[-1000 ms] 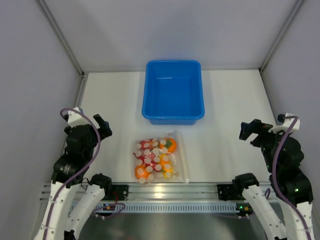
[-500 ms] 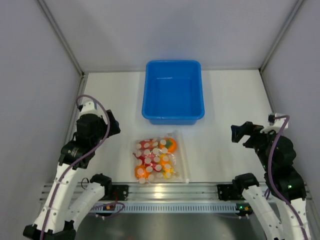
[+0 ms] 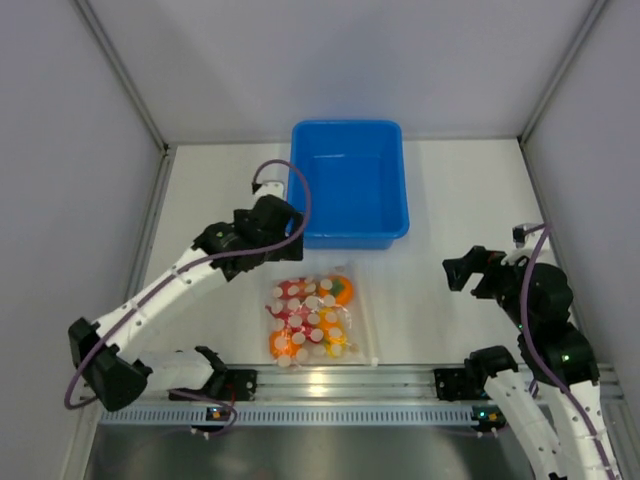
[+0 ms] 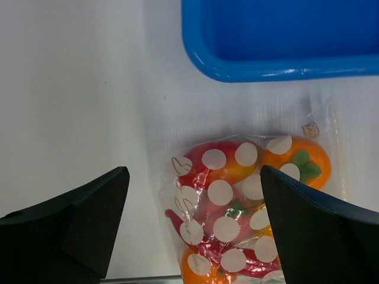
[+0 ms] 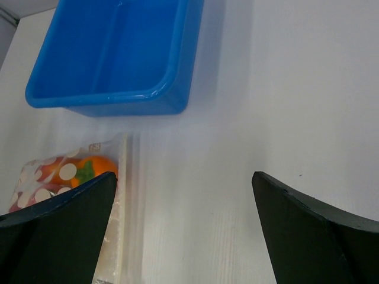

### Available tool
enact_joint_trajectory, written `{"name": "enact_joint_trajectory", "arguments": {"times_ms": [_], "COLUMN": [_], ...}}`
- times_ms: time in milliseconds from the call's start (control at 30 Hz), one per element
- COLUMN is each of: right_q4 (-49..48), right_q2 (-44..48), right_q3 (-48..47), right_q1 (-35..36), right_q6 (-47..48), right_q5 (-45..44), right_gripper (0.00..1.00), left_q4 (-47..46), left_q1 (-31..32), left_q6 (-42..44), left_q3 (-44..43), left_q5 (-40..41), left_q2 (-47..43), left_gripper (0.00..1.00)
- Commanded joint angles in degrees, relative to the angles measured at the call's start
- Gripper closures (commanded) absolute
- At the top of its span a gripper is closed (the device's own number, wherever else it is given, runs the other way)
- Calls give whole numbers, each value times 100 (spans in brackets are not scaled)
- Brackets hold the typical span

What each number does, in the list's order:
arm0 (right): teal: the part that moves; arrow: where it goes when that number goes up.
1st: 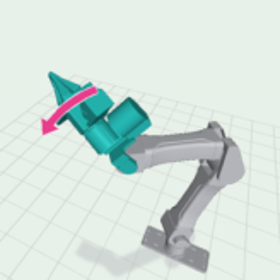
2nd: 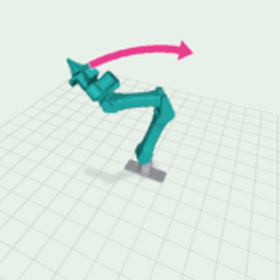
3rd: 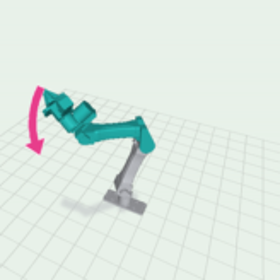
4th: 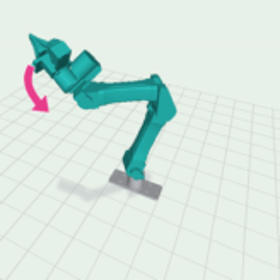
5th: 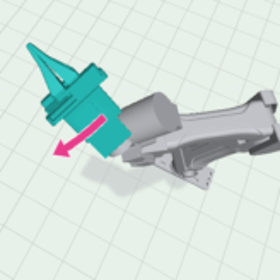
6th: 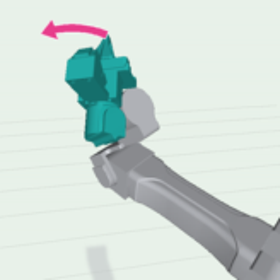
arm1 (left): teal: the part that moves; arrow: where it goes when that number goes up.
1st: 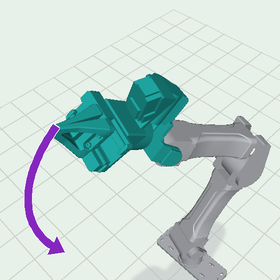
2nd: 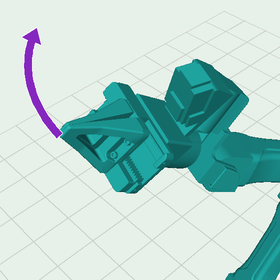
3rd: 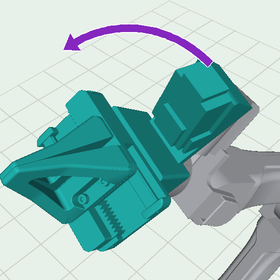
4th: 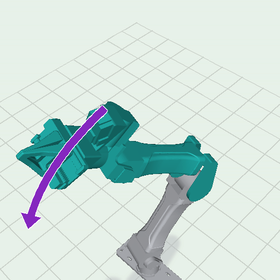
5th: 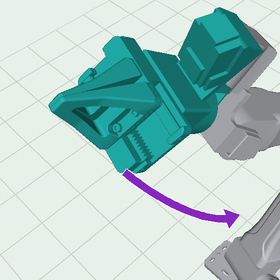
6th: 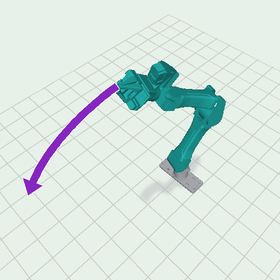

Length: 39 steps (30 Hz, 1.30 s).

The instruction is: Open the zip-top bag and remove the fake food

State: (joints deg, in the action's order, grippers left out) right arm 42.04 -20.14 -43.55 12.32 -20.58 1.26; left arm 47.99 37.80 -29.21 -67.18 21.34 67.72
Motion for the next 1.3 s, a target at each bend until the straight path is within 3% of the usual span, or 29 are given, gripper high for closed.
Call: {"name": "enact_joint_trajectory", "arguments": {"times_ms": [0, 167, 333, 533, 1067, 1200, 1267], "right_q4": [-82, 76, 296, 471, 524, 568, 568], "right_q2": [-69, -25, 194, 291, 397, 379, 397], "right_q3": [-48, -162, -390, -540, -593, -681, -716], "right_q1": [-71, -63, -71, -71, -71, -54, -36], "right_q6": [-113, -78, 45, 168, 230, 247, 247], "right_q5": [278, 217, -99, -319, -170, -213, -266], "right_gripper": [1, 1, 1, 1, 1, 1, 1], "left_q4": [832, 1257, 1327, 1362, 1459, 1450, 1442], "left_q1": [1122, 2413, 3337, 3979, 4315, 4315, 4306], "left_q6": [-699, -1208, -1394, -1719, -2194, -2290, -2317], "left_q3": [-750, -1507, -2210, -2493, -2529, -2414, -2327], "left_q5": [1833, 2330, 2252, 2006, 1742, 1794, 1812], "left_q2": [773, 1980, 3219, 4152, 5356, 5427, 5444], "left_gripper": [2, 1, 1, 1, 2, 12, 23]}}
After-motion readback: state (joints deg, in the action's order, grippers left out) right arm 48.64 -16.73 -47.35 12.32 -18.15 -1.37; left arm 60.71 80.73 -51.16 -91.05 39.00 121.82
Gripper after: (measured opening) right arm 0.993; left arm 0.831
